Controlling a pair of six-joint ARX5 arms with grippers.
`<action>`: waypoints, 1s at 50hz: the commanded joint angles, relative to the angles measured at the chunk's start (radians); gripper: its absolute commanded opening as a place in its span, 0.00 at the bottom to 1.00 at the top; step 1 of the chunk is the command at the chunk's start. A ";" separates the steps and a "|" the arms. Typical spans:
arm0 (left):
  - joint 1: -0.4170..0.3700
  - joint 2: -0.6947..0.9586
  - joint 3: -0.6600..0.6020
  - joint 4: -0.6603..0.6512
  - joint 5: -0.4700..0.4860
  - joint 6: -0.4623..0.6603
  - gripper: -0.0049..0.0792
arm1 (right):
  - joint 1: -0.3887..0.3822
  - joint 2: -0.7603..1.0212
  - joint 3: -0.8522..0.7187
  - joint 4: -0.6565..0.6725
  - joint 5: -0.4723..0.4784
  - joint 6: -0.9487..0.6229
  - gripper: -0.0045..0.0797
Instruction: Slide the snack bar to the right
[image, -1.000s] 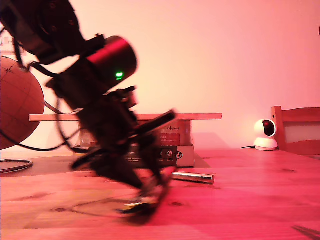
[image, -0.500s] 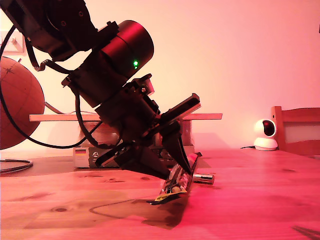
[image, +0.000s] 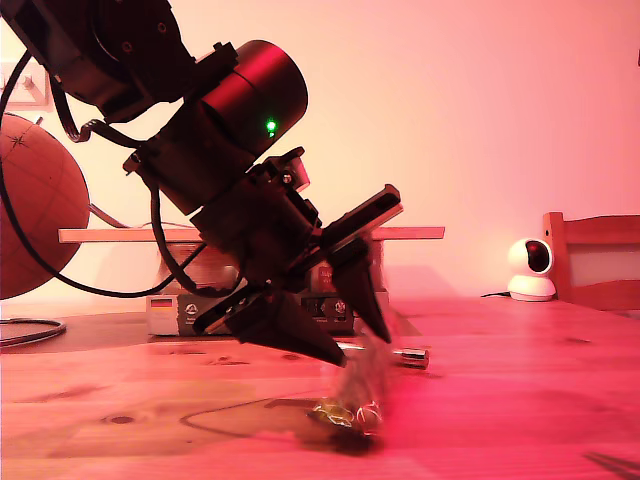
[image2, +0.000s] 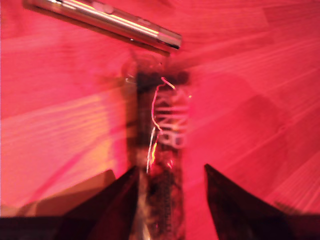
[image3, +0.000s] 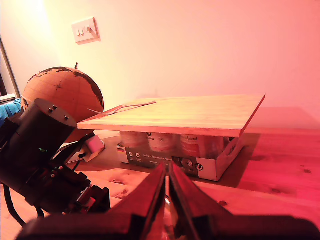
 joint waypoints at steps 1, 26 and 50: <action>-0.008 0.016 -0.003 0.015 0.001 0.003 0.47 | 0.005 -0.006 0.013 0.006 -0.003 0.001 0.04; 0.077 -0.223 0.001 -0.083 -0.047 0.322 0.08 | 0.004 -0.005 0.013 -0.013 0.020 -0.007 0.04; 0.230 -0.457 -0.008 -0.292 -0.111 0.574 0.06 | -0.051 -0.005 0.013 -0.072 0.208 -0.077 0.04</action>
